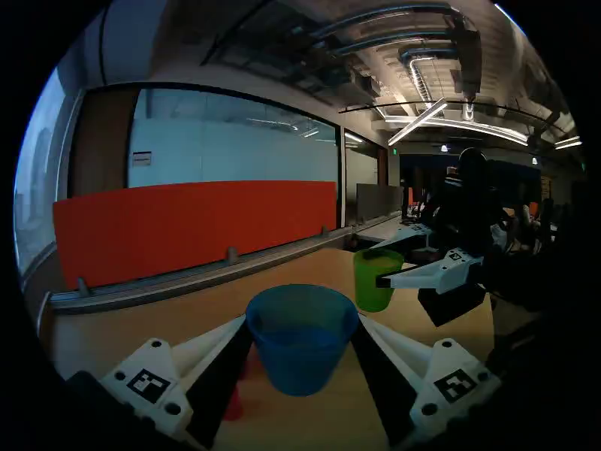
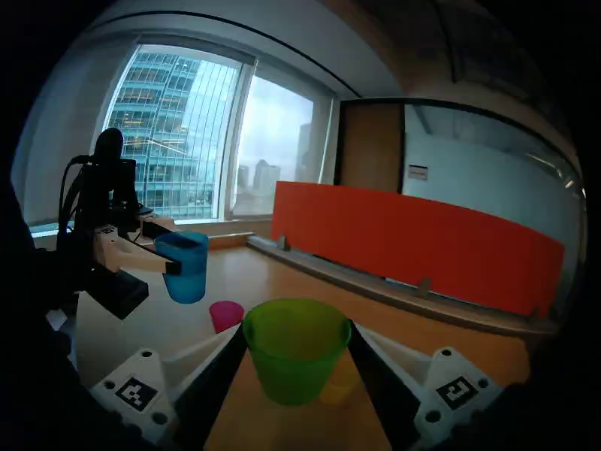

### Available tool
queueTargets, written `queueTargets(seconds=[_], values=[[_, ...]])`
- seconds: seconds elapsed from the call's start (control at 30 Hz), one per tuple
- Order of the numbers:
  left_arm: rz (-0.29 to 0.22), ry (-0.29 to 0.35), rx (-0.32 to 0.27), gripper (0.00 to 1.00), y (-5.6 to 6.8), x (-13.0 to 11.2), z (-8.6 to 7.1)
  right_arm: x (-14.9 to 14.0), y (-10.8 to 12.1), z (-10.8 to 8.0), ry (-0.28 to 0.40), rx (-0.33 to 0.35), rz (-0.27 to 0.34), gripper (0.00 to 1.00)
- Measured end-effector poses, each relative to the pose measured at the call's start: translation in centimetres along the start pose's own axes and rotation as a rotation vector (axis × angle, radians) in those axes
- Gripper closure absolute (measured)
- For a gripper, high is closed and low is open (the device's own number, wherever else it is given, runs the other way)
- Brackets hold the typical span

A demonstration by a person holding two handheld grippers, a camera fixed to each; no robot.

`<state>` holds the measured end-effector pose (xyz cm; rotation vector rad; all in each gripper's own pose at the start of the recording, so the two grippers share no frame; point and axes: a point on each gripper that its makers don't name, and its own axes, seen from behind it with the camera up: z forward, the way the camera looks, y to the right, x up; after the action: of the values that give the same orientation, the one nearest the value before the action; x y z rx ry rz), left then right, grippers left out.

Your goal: Pour water

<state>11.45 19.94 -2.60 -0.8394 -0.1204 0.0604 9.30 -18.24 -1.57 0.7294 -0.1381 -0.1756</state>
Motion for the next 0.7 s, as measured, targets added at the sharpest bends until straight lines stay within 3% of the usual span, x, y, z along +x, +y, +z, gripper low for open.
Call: queueTargets(seconds=[0.7], values=[[0.098, 0.074, 0.014, 0.14, -0.6, 5.2, 1.3, 1.2, -1.9, -0.2, 0.038, 0.063, 0.014, 0.07]])
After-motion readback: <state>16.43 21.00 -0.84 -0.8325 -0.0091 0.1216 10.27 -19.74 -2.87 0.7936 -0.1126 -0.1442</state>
